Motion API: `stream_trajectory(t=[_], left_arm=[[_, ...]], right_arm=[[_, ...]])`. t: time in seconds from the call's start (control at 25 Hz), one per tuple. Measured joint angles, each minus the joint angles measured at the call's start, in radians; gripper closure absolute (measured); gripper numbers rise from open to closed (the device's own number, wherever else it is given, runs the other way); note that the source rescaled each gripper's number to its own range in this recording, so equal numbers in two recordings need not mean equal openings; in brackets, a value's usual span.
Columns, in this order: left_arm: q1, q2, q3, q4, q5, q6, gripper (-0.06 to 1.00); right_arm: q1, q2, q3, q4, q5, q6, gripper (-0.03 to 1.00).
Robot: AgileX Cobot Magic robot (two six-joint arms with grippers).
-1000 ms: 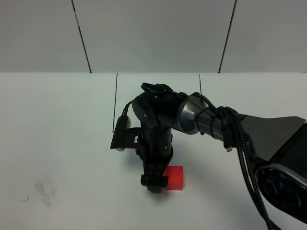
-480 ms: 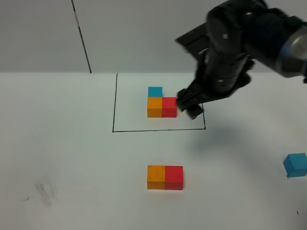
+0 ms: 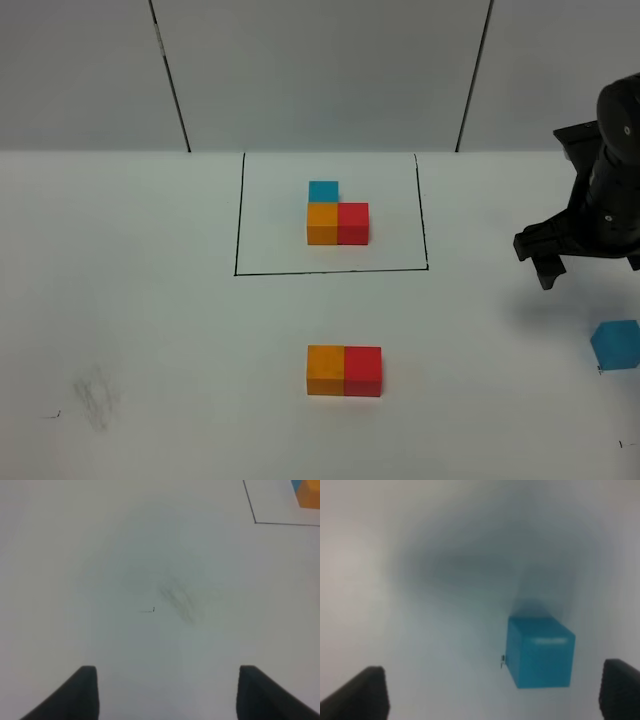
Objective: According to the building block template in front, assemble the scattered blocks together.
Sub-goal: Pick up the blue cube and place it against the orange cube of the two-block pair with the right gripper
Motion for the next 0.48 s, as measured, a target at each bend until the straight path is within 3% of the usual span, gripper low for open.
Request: stream_trajectory(t=[0.2, 0.48], left_arm=[[0.000, 0.000, 0.000, 0.000, 0.000, 0.000, 0.63], [0.000, 0.000, 0.000, 0.000, 0.000, 0.001, 0.63]], right_arm=[[-0.053, 0.000, 0.117, 0.002, -0.116, 0.017, 0.19], [-0.105, 0.000, 0.189, -0.016, -0.189, 0.020, 0.19]])
